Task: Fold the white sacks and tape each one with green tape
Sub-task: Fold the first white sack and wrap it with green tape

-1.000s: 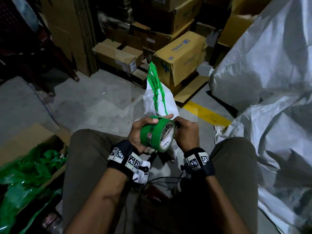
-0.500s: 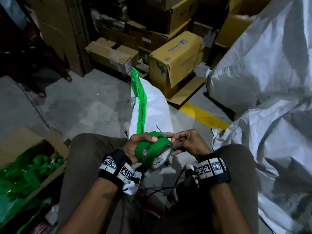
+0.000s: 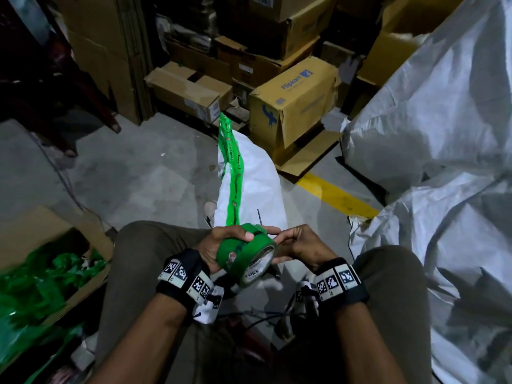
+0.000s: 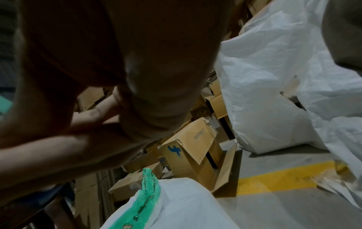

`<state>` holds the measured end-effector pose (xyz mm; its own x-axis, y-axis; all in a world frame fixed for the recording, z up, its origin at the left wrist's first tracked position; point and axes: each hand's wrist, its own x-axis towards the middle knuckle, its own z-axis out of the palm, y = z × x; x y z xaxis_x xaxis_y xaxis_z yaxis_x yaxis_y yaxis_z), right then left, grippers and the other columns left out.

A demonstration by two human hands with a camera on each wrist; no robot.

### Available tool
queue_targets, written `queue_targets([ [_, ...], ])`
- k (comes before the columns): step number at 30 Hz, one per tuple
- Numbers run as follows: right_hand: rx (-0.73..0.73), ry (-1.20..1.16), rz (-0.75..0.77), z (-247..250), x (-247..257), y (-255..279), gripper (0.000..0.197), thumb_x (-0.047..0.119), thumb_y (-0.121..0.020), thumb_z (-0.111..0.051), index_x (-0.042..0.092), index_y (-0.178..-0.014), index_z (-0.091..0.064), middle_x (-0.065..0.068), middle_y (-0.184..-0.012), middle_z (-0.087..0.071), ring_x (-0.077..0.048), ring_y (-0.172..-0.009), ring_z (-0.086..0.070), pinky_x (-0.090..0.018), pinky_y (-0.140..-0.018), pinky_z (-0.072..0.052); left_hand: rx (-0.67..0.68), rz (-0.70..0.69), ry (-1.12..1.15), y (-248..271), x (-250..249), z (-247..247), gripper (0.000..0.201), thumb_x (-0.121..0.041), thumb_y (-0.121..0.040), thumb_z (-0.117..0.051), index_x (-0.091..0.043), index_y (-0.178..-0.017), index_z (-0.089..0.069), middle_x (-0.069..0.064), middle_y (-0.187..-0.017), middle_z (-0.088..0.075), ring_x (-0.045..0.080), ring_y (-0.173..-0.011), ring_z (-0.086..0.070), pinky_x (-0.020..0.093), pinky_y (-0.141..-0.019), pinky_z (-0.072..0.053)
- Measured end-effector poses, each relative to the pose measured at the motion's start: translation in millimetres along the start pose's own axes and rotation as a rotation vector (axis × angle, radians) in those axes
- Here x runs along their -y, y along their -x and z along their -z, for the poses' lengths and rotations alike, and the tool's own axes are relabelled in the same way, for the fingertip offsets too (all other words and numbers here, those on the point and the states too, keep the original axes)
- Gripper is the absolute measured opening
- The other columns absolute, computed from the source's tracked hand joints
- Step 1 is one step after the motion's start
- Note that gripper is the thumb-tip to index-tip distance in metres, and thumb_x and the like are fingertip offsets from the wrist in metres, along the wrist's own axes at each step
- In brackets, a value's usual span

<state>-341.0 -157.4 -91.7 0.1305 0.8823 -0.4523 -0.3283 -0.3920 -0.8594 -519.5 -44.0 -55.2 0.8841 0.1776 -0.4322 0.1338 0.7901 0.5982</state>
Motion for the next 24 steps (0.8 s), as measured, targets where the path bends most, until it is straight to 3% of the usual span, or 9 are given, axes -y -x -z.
queue_targets([
  [1, -0.008, 0.017, 0.03, -1, 1, 1, 0.009, -0.025, -0.079, -0.063, -0.019, -0.086, -0.064, -0.001, -0.121, -0.072, -0.028, -0.088, -0.074, -0.035, -0.066, -0.062, -0.005, -0.013, 0.0, 0, -1, -2, 0.088, -0.02, -0.068, -0.075, 0.008, -0.145, -0.042, 0.035, -0.144, -0.034, 0.041, -0.13, -0.035, 0.052, -0.123, -0.015],
  [4, -0.112, 0.075, 0.122, -4, -3, -4, 0.023, -0.025, -0.077, -0.063, -0.002, -0.072, -0.063, 0.0, -0.107, -0.076, -0.018, -0.066, -0.066, -0.034, -0.059, -0.057, -0.031, -0.046, 0.012, -1, -6, -8, 0.09, -0.02, -0.065, -0.078, 0.008, -0.144, -0.045, 0.03, -0.138, -0.052, 0.037, -0.124, -0.055, 0.044, -0.112, -0.04],
  [8, -0.31, 0.171, 0.293, -4, -10, -14, 0.015, -0.004, -0.078, -0.077, 0.008, -0.086, -0.077, -0.01, -0.077, -0.073, -0.018, -0.062, -0.065, -0.032, -0.061, -0.057, -0.044, -0.119, 0.066, -9, -13, -9, 0.089, -0.023, -0.069, -0.075, 0.006, -0.147, -0.041, 0.037, -0.152, -0.032, 0.047, -0.145, -0.029, 0.057, -0.123, -0.014],
  [11, -0.387, 0.43, 0.454, -5, -10, -15, 0.014, 0.013, -0.089, -0.074, 0.019, -0.1, -0.078, 0.004, -0.089, -0.077, -0.014, -0.076, -0.071, -0.03, -0.071, -0.059, -0.099, -0.171, 0.088, -17, -21, -6, 0.089, -0.033, -0.068, -0.075, 0.008, -0.142, -0.047, 0.04, -0.151, -0.03, 0.046, -0.135, -0.039, 0.053, -0.122, -0.018],
  [13, -0.422, 0.551, 0.556, -6, -9, -12, 0.023, 0.01, -0.088, -0.072, 0.023, -0.107, -0.077, 0.013, -0.098, -0.075, -0.006, -0.082, -0.07, -0.024, -0.077, -0.058, -0.081, -0.186, 0.121, -24, -26, -4, 0.09, -0.034, -0.068, -0.074, 0.011, -0.14, -0.047, 0.039, -0.154, -0.024, 0.043, -0.13, -0.039, 0.053, -0.12, -0.018],
  [16, -0.432, 0.67, 0.648, -2, -11, -10, 0.032, 0.009, -0.088, -0.069, 0.024, -0.115, -0.073, 0.011, -0.102, -0.073, -0.004, -0.086, -0.069, -0.018, -0.081, -0.056, -0.045, -0.139, 0.098, -36, -33, 1, 0.089, -0.033, -0.065, -0.075, 0.008, -0.14, -0.05, 0.038, -0.153, -0.027, 0.041, -0.128, -0.041, 0.052, -0.119, -0.023],
  [19, -0.483, 0.605, 0.597, 3, -8, -17, 0.033, 0.005, -0.084, -0.071, 0.027, -0.108, -0.075, 0.012, -0.089, -0.074, -0.006, -0.076, -0.069, -0.02, -0.075, -0.057, 0.019, -0.081, 0.035, -51, -46, 10, 0.086, -0.03, -0.068, -0.074, 0.005, -0.142, -0.049, 0.038, -0.148, -0.034, 0.042, -0.126, -0.041, 0.046, -0.11, -0.034],
  [21, -0.525, 0.479, 0.509, 8, -3, -30, 0.03, 0.001, -0.082, -0.075, 0.027, -0.097, -0.077, 0.015, -0.079, -0.073, -0.003, -0.069, -0.068, -0.018, -0.067, -0.055, 0.037, -0.064, -0.027, -67, -60, 18, 0.083, -0.027, -0.069, -0.073, 0.005, -0.142, -0.049, 0.039, -0.147, -0.035, 0.043, -0.127, -0.04, 0.047, -0.112, -0.031],
  [24, -0.643, 0.285, 0.408, 24, 11, -64, 0.018, 0.007, -0.079, -0.084, 0.019, -0.091, -0.079, 0.007, -0.078, -0.076, -0.009, -0.069, -0.07, -0.027, -0.068, -0.058, -0.063, -0.068, -0.087, -103, -94, 32, 0.076, -0.025, -0.066, -0.074, 0.002, -0.135, -0.059, 0.03, -0.136, -0.055, 0.038, -0.115, -0.055, 0.04, -0.1, -0.044],
])
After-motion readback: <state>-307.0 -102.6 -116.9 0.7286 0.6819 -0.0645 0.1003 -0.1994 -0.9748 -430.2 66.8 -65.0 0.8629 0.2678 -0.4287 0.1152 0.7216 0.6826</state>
